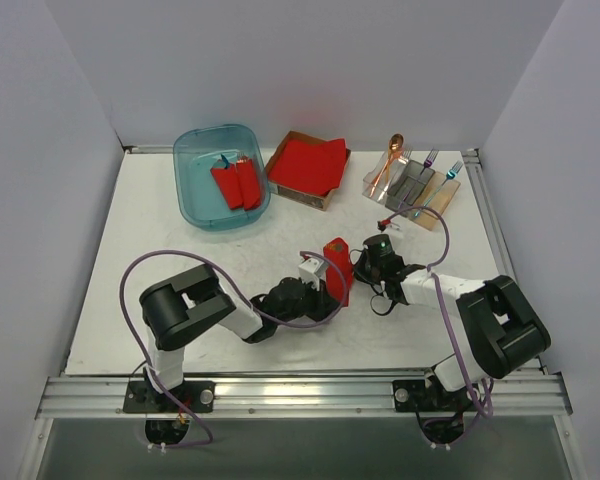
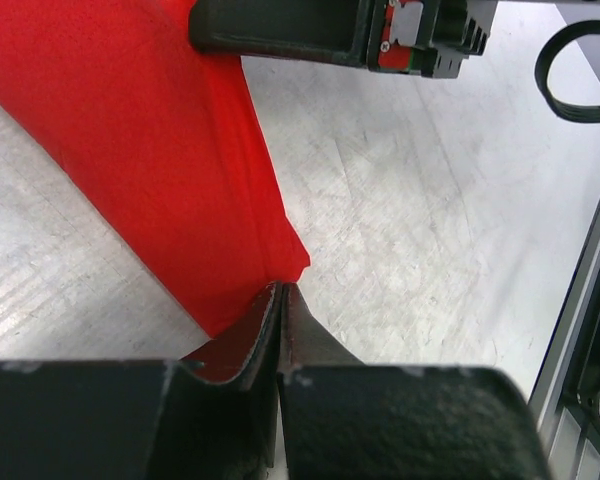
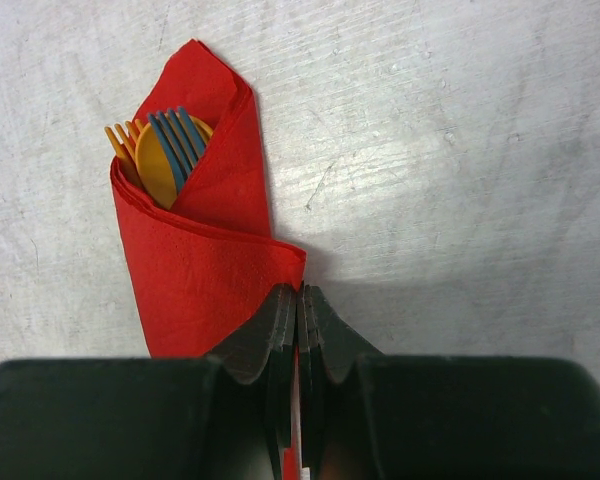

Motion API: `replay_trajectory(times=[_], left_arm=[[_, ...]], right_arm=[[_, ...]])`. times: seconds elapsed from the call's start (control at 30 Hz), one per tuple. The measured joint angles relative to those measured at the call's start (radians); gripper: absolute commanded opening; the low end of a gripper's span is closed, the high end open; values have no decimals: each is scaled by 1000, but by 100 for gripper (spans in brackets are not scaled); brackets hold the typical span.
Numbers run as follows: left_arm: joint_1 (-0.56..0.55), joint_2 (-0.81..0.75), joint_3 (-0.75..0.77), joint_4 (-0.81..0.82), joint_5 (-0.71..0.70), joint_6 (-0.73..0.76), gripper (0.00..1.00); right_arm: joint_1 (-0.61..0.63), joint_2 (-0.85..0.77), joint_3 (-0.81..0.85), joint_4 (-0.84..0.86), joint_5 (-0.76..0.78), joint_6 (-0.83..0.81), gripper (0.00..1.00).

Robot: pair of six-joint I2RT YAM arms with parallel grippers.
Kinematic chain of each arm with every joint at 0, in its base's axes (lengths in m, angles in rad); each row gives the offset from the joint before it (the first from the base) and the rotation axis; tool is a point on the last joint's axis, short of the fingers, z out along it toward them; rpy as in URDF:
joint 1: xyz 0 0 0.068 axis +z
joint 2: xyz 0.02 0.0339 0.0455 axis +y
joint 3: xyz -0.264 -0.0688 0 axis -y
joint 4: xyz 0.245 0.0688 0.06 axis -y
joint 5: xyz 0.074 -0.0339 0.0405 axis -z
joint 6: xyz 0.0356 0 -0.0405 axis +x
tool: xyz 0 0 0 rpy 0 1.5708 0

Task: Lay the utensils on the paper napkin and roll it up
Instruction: Adjust the napkin at the center of the board.

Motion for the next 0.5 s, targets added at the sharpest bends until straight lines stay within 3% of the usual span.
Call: replay_trajectory(times=[0.23, 0.5], left_arm=[[-12, -17, -11, -20, -22, 6, 9], [-13, -145, 6, -255, -61, 42, 18]], right_arm=[[0, 0, 0, 0, 0, 0, 0], [0, 0, 0, 0, 1, 0, 0]])
